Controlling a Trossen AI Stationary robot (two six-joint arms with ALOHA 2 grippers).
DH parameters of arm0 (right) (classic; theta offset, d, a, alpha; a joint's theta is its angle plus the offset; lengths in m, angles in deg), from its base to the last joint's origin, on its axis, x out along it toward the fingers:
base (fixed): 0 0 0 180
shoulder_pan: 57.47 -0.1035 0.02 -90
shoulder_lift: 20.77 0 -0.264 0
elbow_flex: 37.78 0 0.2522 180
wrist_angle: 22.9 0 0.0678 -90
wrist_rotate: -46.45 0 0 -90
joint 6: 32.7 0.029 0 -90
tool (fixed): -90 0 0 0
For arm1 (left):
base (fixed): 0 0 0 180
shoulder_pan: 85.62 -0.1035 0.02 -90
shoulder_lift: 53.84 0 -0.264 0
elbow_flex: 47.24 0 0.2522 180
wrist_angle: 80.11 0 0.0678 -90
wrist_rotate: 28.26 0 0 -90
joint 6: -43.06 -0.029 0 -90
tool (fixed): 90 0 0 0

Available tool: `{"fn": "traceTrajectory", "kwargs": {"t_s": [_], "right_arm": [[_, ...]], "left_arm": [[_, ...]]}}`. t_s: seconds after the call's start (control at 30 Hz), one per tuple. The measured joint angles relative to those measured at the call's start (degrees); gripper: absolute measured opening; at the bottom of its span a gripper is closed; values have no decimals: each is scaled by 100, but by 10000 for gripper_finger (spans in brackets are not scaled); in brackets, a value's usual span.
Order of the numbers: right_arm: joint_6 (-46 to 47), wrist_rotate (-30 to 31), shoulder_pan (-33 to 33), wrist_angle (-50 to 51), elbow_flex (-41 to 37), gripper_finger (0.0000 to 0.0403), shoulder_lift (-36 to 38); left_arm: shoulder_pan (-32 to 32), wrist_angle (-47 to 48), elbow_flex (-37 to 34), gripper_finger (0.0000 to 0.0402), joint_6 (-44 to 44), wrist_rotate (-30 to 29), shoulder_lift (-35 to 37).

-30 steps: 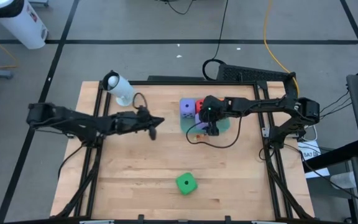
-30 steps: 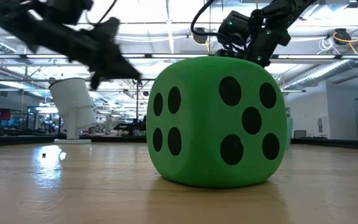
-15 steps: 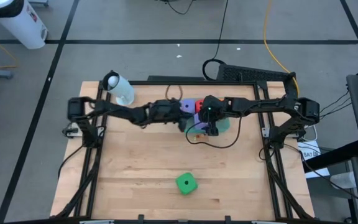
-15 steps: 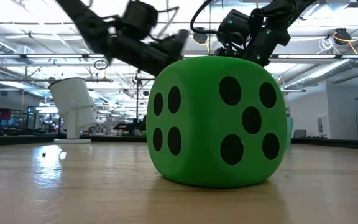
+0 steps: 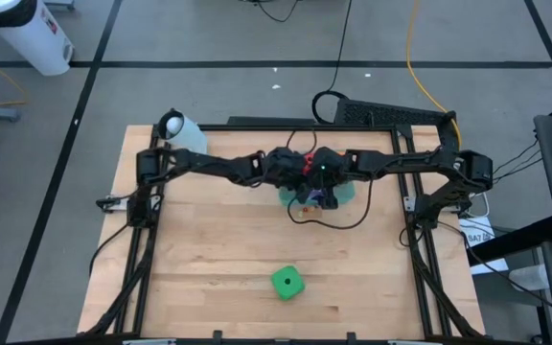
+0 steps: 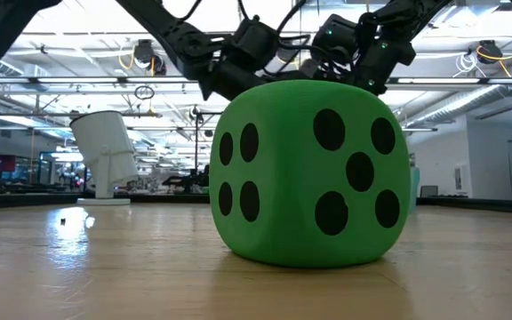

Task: Pick & Place Dice
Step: Put the big violet dice into the transparent blue bin, then put the big green dice into the transparent blue bin

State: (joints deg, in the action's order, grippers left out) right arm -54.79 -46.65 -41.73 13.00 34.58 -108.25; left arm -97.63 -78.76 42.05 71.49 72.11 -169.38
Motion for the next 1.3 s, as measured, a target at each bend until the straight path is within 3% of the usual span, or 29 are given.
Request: {"fn": "traceTrajectory", "kwargs": {"t_s": [0.23,0.63,0.83,0.97,1.2,1.3], "right_arm": [[-232,-13,-9,43,1,400,2],[-268,-595,-10,164,5,400,410],[-193,-332,-11,52,5,400,881],[51,-275,-11,63,5,400,1088],[204,-289,-11,333,3,396,1083],[202,-284,-11,363,-1,396,1041]], "left_arm": [[-119,176,107,1,61,676,-129],[-242,745,108,1,34,757,-123],[-303,682,100,1,2,709,-129],[-312,448,85,3,-497,733,-126],[-152,-110,96,4,-936,1062,61],[-116,96,76,2,-1042,1093,108]]}}
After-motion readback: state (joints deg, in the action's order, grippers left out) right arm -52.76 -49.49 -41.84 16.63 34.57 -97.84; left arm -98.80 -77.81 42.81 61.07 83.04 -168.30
